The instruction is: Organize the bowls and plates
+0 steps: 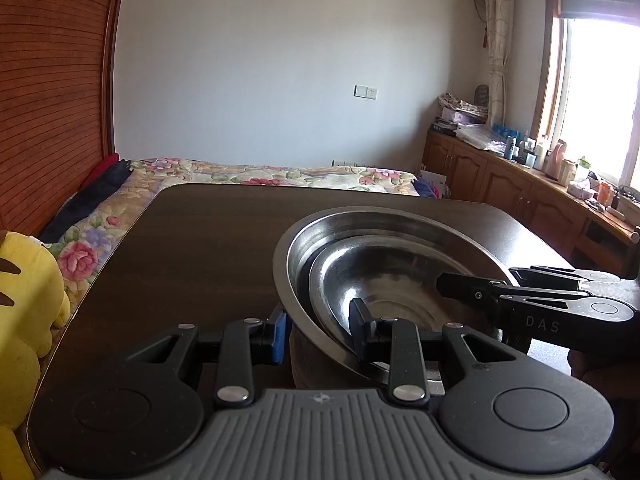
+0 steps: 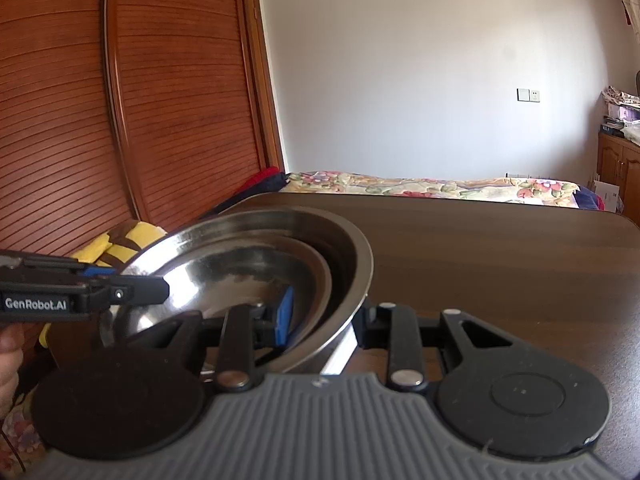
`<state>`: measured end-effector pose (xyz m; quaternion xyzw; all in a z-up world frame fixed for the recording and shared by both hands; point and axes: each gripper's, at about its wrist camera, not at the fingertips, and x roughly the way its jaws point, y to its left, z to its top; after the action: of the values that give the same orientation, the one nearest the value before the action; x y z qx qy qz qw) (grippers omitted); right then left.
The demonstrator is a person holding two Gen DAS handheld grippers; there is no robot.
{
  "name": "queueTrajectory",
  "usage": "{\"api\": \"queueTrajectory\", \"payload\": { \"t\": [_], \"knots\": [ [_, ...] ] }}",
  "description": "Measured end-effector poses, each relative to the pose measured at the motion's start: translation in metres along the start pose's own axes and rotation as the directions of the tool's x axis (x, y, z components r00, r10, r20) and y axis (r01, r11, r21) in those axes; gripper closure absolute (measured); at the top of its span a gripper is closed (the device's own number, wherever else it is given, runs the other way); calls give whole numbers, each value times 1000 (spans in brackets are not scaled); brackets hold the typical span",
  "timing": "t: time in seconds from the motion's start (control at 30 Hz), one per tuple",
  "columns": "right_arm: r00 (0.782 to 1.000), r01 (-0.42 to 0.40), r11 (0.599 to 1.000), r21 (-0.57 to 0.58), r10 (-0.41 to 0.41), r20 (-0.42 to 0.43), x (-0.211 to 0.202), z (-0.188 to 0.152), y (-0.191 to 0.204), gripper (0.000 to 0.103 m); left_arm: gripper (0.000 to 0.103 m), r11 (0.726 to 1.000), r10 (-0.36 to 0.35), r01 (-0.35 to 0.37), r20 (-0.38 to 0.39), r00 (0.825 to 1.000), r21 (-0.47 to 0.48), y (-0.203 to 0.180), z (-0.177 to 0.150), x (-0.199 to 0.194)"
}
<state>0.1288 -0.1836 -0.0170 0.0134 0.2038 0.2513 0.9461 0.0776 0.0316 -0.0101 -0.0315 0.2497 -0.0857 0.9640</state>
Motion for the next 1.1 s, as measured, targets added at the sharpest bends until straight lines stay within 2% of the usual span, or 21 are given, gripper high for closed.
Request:
{"api": "queueTrajectory", "payload": {
  "t": [0.13, 0.33, 0.43, 0.53, 0.67, 0.83, 1.1],
  "knots": [
    [1000, -1, 1000, 3, 1, -2, 0, 1, -1, 70, 69, 1000, 1, -1, -2, 1000, 0, 1, -1, 0],
    [1000, -1, 1000, -7, 1, -2, 2, 0, 2, 64, 69, 1000, -7, 7, 3, 1000, -9, 1, -1, 0],
    [1000, -4, 1000, -4, 4, -1, 1, -1, 3, 62, 63, 1000, -1, 2, 7, 1000, -8, 2, -1, 0],
    [999, 27, 999, -32, -26, 19, -4, -1, 5, 50, 54, 1000, 3, -3, 16, 1000, -9, 3, -1, -2],
    [999, 33, 999, -33, -31, 40, -11, 6, 3, 49, 50, 1000, 10, -10, 26, 1000, -11, 4, 3, -4],
    [996, 59, 997, -49, -55, 74, -23, 15, 1, 47, 37, 1000, 21, -22, 61, 998, 5, 1, 11, -11],
    [987, 112, 991, -77, -101, 127, -46, 28, 0, 34, 13, 999, 27, -32, 134, 991, 35, -10, 26, -26]
  ]
}}
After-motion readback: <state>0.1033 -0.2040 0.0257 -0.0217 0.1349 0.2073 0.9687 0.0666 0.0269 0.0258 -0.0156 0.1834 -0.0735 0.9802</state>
